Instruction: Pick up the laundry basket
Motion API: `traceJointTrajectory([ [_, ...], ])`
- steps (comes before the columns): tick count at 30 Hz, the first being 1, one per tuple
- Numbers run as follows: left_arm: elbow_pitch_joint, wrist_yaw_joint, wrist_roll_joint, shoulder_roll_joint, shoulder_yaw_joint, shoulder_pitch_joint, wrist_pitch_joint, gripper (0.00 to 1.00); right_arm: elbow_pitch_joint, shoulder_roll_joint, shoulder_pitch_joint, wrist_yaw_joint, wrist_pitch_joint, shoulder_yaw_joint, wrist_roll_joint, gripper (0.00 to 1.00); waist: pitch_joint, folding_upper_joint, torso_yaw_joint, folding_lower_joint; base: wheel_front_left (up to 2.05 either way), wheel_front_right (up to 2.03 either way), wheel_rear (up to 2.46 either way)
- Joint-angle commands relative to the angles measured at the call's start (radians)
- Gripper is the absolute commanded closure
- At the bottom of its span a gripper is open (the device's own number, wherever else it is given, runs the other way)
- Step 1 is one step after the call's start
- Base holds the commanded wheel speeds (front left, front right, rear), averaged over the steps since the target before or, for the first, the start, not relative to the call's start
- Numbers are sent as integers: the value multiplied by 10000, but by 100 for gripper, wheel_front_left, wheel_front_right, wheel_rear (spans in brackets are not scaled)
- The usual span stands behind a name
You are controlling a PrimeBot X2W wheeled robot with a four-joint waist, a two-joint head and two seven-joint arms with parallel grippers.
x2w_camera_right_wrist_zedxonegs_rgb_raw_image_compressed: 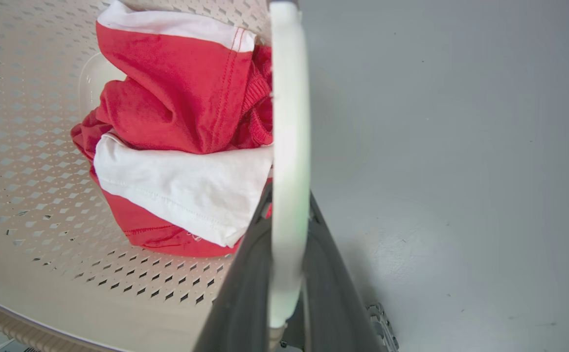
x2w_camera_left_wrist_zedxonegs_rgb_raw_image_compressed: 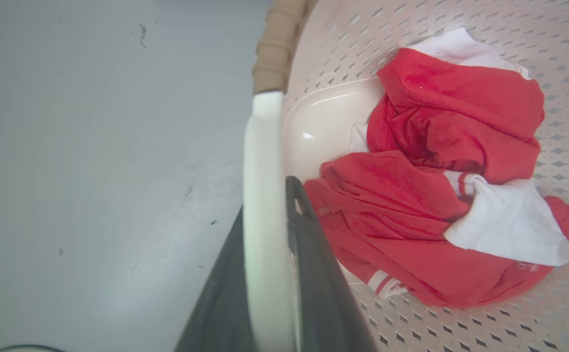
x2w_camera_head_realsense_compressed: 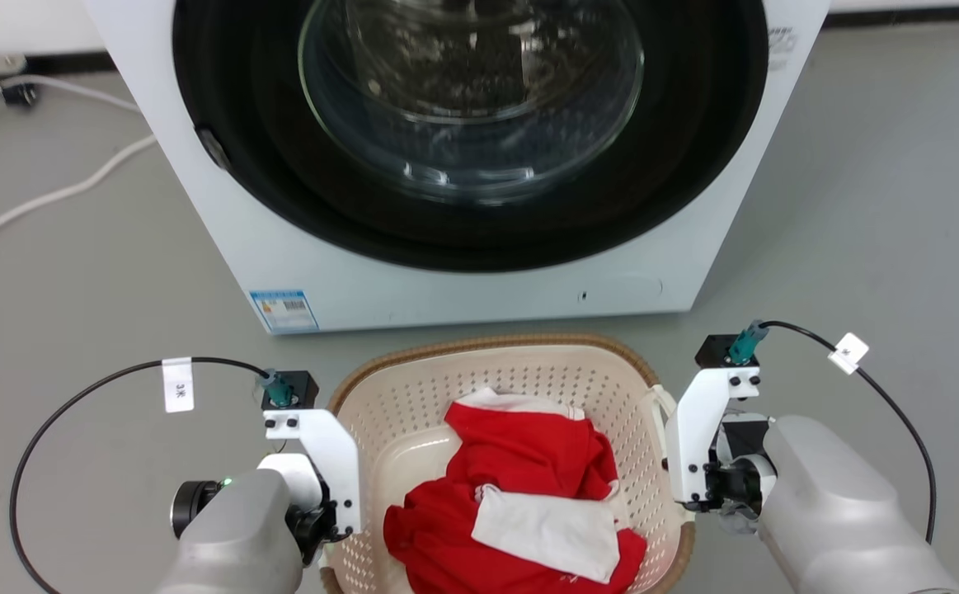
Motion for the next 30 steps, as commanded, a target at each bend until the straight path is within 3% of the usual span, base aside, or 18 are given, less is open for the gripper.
traceJointTrajectory([
  [1, -11, 62, -30, 43, -5, 148, 40, 100, -80, 38, 94, 0, 35, 37, 93, 100, -354, -1, 21, 3, 0, 0, 0],
  [9, -5, 58, -160, 245, -12, 297, 368, 100, 111, -212, 297, -1, 480, 402, 672, 100, -1172, -1, 62, 3, 0, 0, 0],
  [30, -5, -90, -491, -44, -238, 939, 1398, 100, 775, -374, 917, -1, 999, 695, 1207, 100, -2364, -1, 223, 3, 0, 0, 0],
])
